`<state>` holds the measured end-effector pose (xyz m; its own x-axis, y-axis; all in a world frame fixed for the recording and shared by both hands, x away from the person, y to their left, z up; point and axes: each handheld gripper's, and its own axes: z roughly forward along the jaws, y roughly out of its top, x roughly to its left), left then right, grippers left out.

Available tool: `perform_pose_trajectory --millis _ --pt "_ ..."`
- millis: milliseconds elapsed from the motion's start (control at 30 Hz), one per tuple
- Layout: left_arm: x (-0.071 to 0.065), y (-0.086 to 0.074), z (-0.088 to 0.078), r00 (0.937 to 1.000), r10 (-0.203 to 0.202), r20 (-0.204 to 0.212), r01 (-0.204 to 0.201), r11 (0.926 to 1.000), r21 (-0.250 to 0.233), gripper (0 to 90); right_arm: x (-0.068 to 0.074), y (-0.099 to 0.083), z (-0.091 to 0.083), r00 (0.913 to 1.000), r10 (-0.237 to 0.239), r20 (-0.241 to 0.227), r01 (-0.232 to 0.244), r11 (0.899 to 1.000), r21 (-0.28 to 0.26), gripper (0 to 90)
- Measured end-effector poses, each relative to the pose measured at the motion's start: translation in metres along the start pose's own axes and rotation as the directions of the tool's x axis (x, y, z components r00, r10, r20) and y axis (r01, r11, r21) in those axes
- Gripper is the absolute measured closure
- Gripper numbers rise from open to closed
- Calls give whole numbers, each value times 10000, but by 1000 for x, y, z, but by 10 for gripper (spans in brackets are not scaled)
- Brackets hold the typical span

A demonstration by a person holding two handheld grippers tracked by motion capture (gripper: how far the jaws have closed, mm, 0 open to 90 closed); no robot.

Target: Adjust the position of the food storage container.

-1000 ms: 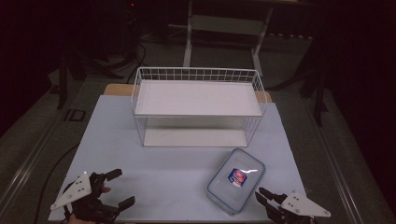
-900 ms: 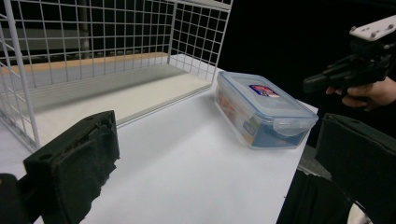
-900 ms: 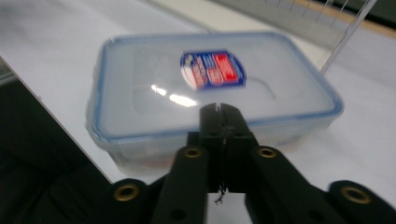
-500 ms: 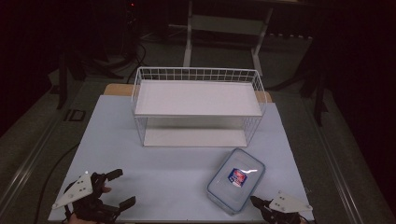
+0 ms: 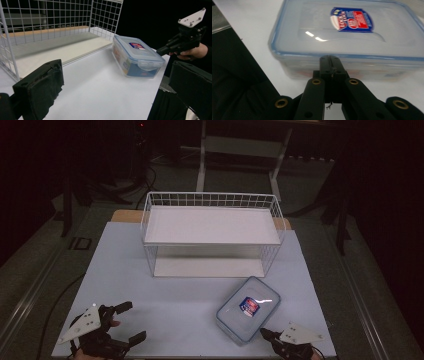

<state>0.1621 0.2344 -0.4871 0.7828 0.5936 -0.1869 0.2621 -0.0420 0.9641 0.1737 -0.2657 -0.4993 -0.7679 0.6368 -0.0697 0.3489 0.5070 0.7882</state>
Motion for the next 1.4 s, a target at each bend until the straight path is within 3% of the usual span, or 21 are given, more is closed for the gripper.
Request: perform_pose_trajectory --millis 233,533,933,1000,1100,1167,1267,1367,1400 --pt "0 0 0 10000 4 -6 -4 10000 35 0 -1 4 7 9996 73 -269 -77 9999 -143 900" --pt "0 0 1 10000 40 10 -40 10000 51 0 -7 0 7 9998 150 -126 -149 9998 119 900" --pt "0 -1 2 10000 32 38 -33 10000 64 0 -4 14 27 9991 -178 -391 180 9998 50 900" --pt "0 -1 2 10000 33 41 -33 10000 55 0 -8 13 25 9996 -230 -190 232 9997 80 900" --pt "0 -1 1 10000 29 44 -29 10000 54 0 -27 7 18 9990 203 405 -204 9998 25 900" --pt "-1 -1 1 10000 42 37 -42 10000 22 0 -45 0 16 9943 531 924 -540 9985 65 900" --pt "-1 -1 1 10000 39 39 -39 10000 -7 0 -67 -10 19 9805 799 1793 -892 9950 444 900" --pt "-1 -1 2 10000 43 41 -43 10000 -9 0 -79 -14 25 9716 989 2149 -1153 9912 647 900" --pt "-1 -1 2 10000 49 47 -49 10000 8 0 -90 -16 32 9676 1118 2263 -1292 9896 637 900"
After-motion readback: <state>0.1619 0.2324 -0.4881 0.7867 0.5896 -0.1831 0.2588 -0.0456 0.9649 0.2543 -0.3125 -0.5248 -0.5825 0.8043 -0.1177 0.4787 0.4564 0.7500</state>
